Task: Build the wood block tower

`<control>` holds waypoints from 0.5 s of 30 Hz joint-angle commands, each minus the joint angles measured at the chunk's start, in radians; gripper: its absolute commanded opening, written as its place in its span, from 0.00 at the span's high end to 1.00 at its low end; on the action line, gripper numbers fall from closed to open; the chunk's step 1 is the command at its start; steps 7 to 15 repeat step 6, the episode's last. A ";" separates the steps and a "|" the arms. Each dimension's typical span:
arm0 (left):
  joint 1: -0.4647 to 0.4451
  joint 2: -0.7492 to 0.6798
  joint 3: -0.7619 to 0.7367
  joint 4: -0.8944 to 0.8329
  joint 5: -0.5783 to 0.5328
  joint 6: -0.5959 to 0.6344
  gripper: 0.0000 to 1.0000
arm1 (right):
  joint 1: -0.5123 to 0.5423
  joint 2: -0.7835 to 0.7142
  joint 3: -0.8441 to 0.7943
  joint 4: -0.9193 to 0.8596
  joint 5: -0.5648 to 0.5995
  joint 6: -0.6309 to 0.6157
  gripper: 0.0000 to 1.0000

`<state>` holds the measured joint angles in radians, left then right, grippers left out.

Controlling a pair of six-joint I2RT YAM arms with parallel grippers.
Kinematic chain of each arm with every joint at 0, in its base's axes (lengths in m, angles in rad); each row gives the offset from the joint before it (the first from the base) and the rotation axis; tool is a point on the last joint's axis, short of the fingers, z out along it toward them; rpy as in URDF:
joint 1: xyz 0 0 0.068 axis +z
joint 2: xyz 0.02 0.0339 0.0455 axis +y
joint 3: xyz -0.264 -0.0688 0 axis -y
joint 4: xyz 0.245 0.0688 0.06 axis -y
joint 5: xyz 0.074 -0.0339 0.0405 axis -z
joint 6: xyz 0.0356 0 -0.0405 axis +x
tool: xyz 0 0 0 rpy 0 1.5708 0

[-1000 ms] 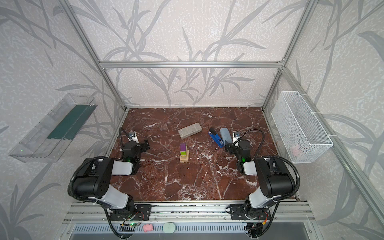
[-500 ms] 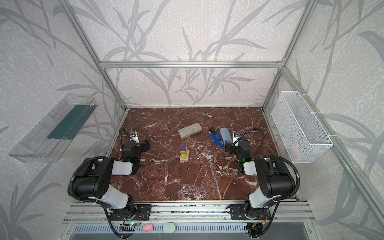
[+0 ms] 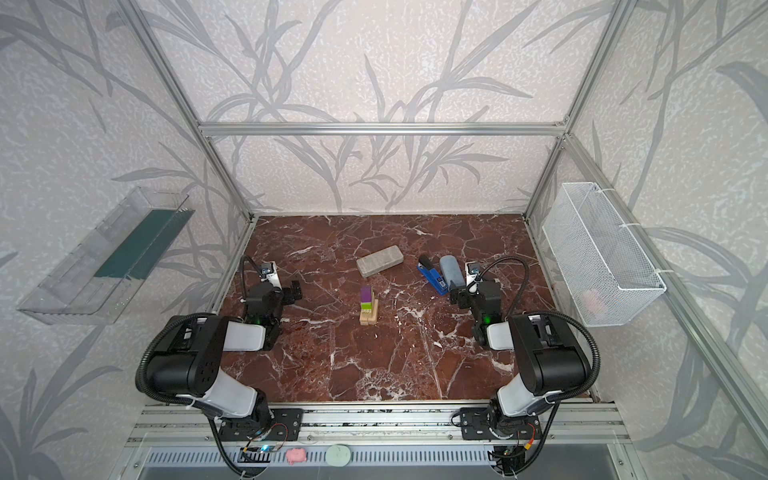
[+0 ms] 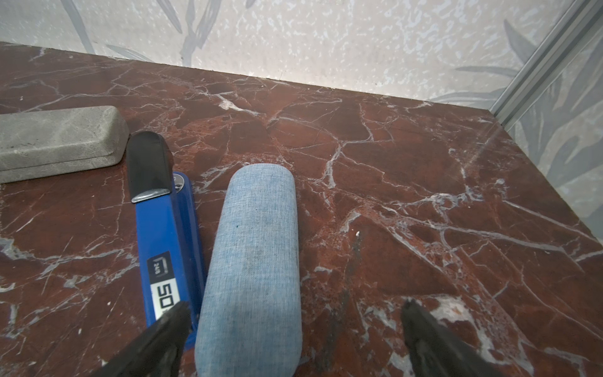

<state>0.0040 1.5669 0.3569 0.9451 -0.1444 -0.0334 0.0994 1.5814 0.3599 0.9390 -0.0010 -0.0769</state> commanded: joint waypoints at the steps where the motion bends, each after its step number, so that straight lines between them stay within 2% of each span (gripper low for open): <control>1: 0.017 0.001 0.031 -0.024 0.032 0.002 0.01 | 0.002 0.003 0.014 0.039 0.011 -0.008 0.01; 15: 0.022 0.001 0.025 -0.013 0.040 0.003 0.01 | 0.002 0.002 0.013 0.039 0.012 -0.008 0.01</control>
